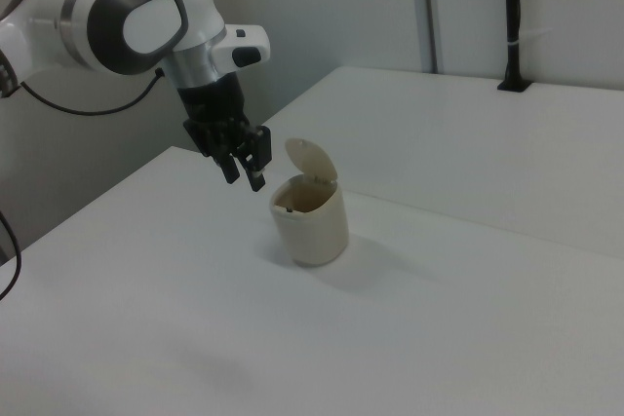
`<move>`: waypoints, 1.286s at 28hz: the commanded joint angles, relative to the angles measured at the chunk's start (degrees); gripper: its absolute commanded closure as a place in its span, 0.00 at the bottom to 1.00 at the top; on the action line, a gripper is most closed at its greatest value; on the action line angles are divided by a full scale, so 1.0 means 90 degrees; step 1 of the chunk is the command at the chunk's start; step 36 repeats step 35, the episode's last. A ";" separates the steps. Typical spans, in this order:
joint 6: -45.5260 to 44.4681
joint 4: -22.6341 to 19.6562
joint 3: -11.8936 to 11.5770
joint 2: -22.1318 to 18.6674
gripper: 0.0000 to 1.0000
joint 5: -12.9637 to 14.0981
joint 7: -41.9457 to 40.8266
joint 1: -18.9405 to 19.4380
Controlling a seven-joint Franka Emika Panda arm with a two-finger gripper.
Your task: Open the trash can
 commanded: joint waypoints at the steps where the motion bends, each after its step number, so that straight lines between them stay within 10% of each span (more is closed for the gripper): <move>1: -0.0125 -0.0092 -0.0067 -0.0015 0.00 -0.0174 -0.0158 0.0011; 36: -0.0135 -0.0248 -0.0136 0.0093 0.00 -0.0468 -0.0158 0.0011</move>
